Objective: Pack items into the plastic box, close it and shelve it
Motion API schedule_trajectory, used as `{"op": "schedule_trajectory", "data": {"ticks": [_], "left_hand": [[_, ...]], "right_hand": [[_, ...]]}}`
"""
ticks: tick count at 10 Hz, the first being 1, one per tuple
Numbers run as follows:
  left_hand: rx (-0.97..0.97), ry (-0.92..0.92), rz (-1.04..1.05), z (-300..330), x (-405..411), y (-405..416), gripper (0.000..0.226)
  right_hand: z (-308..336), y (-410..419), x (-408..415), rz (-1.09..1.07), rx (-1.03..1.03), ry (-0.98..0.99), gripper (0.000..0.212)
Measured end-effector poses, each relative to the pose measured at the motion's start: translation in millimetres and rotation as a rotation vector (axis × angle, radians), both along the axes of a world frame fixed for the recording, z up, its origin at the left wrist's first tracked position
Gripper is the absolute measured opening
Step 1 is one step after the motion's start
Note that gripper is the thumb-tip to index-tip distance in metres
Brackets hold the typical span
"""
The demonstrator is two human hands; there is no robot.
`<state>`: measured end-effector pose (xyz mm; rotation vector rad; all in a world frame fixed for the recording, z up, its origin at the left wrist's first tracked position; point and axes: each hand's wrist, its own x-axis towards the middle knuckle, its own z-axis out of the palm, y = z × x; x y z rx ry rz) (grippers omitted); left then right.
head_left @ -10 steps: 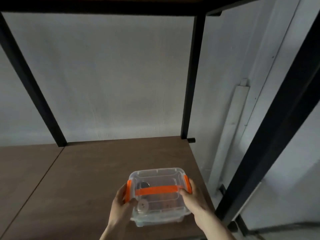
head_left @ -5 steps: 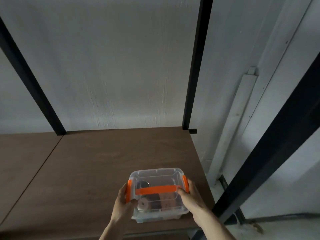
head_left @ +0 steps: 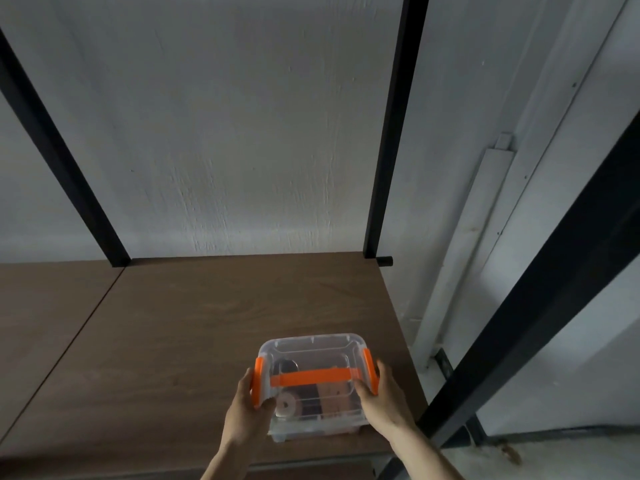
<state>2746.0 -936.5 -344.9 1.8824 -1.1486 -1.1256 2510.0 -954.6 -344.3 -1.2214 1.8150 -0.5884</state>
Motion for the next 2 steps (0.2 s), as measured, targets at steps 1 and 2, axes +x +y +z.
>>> {"op": "schedule_trajectory", "data": {"ticks": [1, 2], "left_hand": [[-0.091, -0.144, -0.013, 13, 2, 12, 0.052], [-0.150, -0.339, -0.103, 25, 12, 25, 0.048]], "right_hand": [[13, 10, -2, 0.066, -0.137, 0.310, 0.077], [25, 25, 0, 0.198, -0.269, 0.463, 0.068]]}}
